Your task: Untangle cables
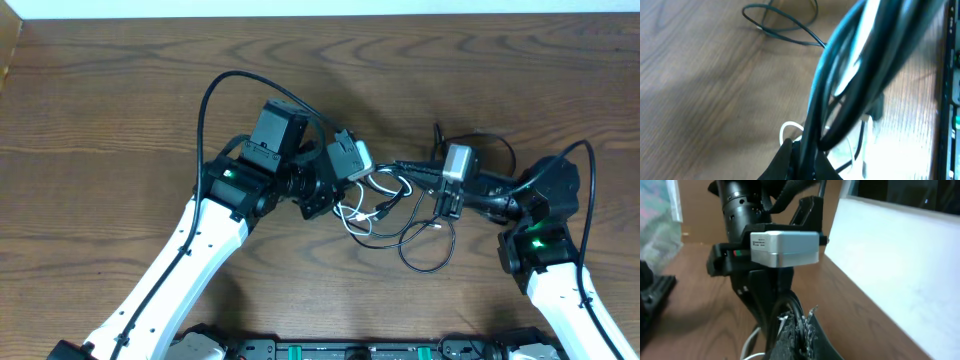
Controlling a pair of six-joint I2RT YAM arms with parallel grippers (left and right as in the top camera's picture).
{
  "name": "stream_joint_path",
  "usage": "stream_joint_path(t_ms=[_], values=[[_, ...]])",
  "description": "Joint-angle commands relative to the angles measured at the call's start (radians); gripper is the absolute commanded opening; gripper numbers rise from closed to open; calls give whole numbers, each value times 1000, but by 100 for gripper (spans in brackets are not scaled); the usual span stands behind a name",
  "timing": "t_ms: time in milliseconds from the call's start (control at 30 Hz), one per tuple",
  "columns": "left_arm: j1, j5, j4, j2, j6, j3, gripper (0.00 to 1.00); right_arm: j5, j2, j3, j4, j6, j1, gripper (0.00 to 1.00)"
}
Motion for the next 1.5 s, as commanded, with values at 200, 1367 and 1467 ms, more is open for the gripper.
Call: stream_joint_path(t_ms=[200, 1367, 1467], values=[[-1, 10, -64, -5, 144, 14, 7, 1, -2, 8, 2, -237, 8, 5], [0, -78, -112, -5, 195, 14, 8, 1, -2, 8, -447, -135, -24, 26], [0, -113, -112, -5, 188, 14, 7, 2, -2, 8, -492, -136, -29, 26]])
